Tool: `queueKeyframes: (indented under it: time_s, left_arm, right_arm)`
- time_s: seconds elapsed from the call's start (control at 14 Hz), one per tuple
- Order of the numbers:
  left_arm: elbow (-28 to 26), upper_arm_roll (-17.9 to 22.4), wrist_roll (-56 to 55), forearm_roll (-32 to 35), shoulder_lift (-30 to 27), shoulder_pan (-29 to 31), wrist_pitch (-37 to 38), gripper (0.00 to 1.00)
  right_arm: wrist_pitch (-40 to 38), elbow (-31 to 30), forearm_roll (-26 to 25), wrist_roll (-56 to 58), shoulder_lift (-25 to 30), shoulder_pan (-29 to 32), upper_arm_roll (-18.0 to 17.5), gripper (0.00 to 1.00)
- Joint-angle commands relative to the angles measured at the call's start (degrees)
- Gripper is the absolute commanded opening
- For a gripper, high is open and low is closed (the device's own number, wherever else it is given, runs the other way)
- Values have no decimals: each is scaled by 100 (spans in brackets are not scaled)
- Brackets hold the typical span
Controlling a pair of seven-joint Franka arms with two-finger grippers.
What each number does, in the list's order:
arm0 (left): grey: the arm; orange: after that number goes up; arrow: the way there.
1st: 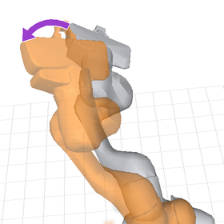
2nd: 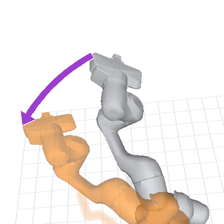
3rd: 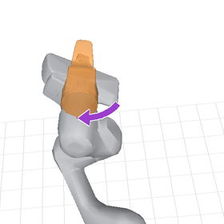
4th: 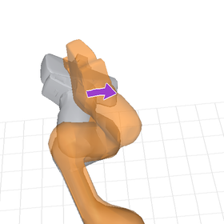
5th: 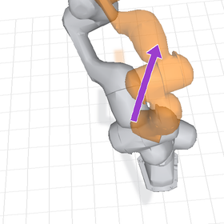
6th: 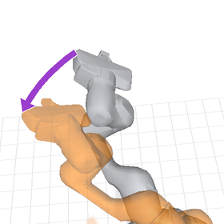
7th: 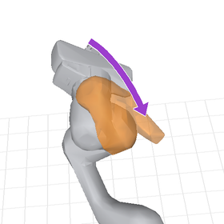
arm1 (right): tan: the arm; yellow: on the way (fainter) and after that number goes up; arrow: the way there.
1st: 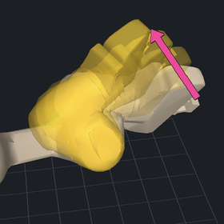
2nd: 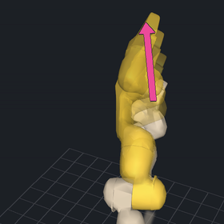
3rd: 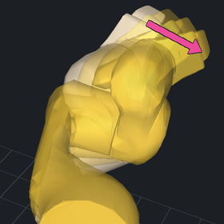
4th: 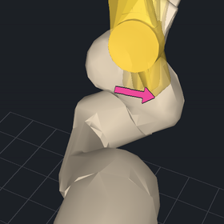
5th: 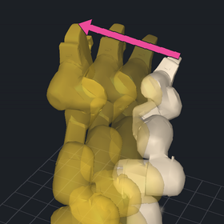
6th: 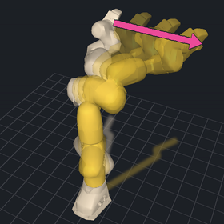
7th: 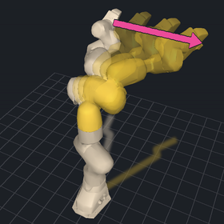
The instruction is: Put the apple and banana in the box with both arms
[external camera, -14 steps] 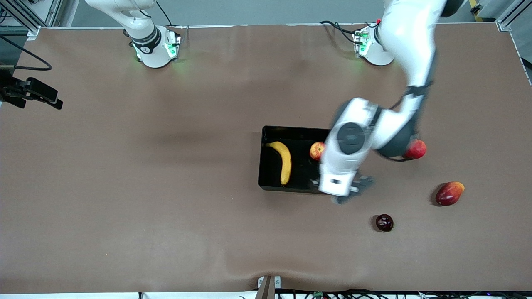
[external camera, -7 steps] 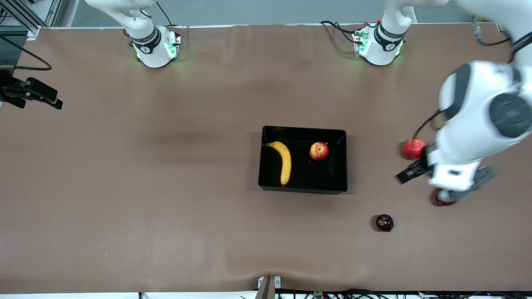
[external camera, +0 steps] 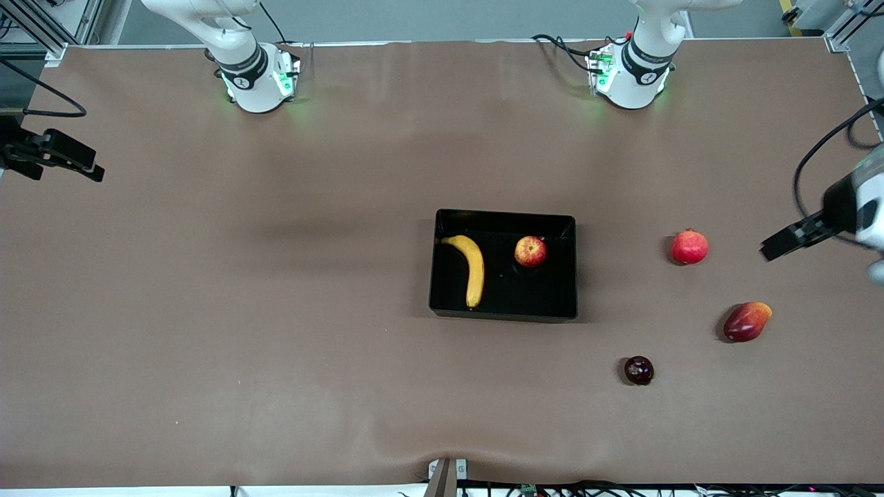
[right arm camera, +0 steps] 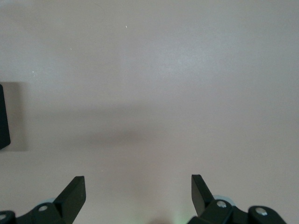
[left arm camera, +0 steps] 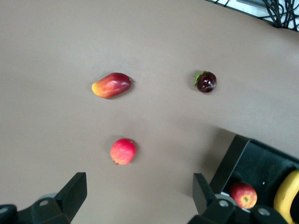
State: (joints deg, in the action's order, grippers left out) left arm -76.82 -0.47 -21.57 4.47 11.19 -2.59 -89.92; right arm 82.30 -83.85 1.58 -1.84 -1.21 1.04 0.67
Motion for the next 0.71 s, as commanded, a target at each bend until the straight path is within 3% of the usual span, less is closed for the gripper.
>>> queueKeyframes:
  time_s: [0.0,0.21,0.64]
  left_arm:
    - [-228,-23,416,28,-407,65,177,100]
    - [-289,-49,460,45,-582,74,177,100]
    - [-1140,-85,583,45,-1284,92,-86,100]
  right_arm:
    - [-47,97,53,-80,-46,19,-15,100]
    - [-38,97,53,-71,-46,10,-15,100]
    - [-38,97,70,-80,-46,-16,-23,100]
